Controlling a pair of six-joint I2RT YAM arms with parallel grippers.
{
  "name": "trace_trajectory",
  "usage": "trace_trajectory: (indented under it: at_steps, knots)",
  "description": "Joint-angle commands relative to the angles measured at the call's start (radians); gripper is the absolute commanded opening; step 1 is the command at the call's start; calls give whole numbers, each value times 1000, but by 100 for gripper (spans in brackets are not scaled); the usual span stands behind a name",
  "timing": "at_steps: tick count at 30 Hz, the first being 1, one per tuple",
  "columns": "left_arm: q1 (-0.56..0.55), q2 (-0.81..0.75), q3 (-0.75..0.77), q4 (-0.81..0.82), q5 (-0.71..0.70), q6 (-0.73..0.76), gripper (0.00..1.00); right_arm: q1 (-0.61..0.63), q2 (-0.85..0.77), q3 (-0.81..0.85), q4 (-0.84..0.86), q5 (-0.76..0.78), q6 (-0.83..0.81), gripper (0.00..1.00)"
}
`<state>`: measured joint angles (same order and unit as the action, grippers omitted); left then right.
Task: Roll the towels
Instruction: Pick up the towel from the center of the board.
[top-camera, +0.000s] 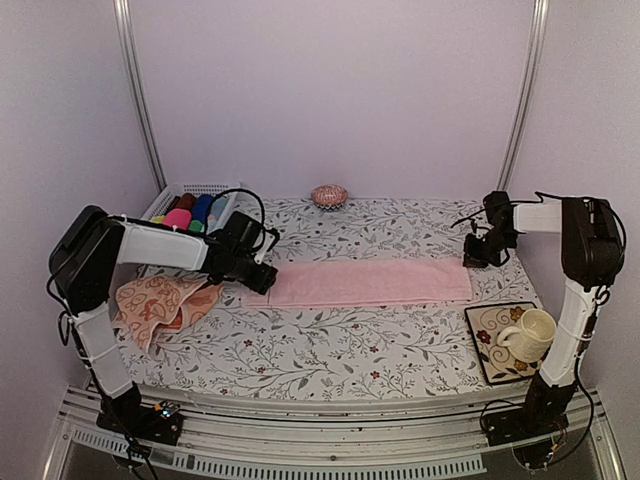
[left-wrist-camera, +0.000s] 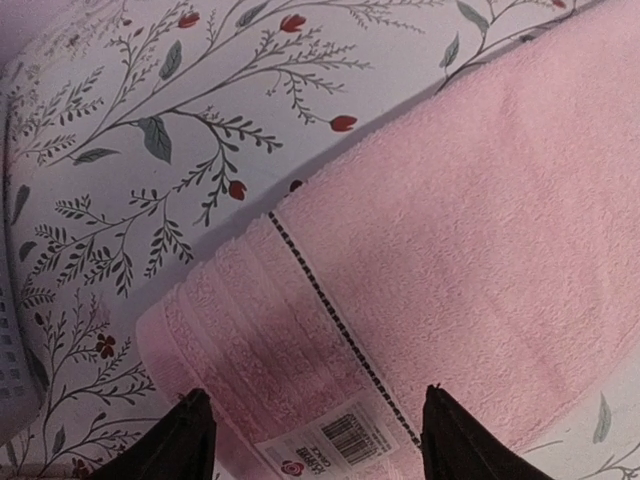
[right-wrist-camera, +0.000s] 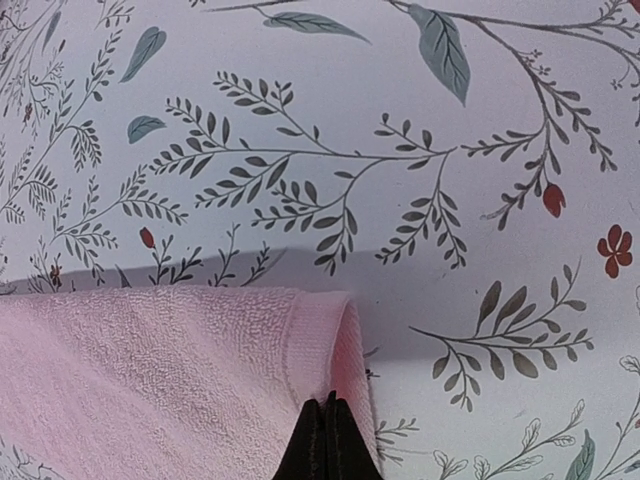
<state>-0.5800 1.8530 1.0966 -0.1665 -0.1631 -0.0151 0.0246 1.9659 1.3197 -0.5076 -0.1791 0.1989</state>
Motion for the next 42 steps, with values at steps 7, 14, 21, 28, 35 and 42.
trace_trajectory:
  at_steps: [7, 14, 21, 28, 35, 42]
  knots:
    - [-30, 37, -28, -29, -51, 20, 72, -8, 26, 62, 7, 37, -6, 2]
    - [-32, 21, -18, -33, -52, 19, 76, -8, 27, 67, -18, 61, -13, 17]
    - [-30, -1, 27, -49, -49, 13, 80, -15, -28, 19, -53, 19, -14, 39]
    - [-32, -37, 31, -56, -46, 7, 81, -19, -72, -98, -40, -16, -3, 43]
    - [-32, -57, 18, -61, -46, 4, 81, -28, -72, -148, -26, -47, 6, 42]
    - [-33, -73, -7, -58, -43, -15, 81, -33, -40, -185, -11, -58, 7, 37]
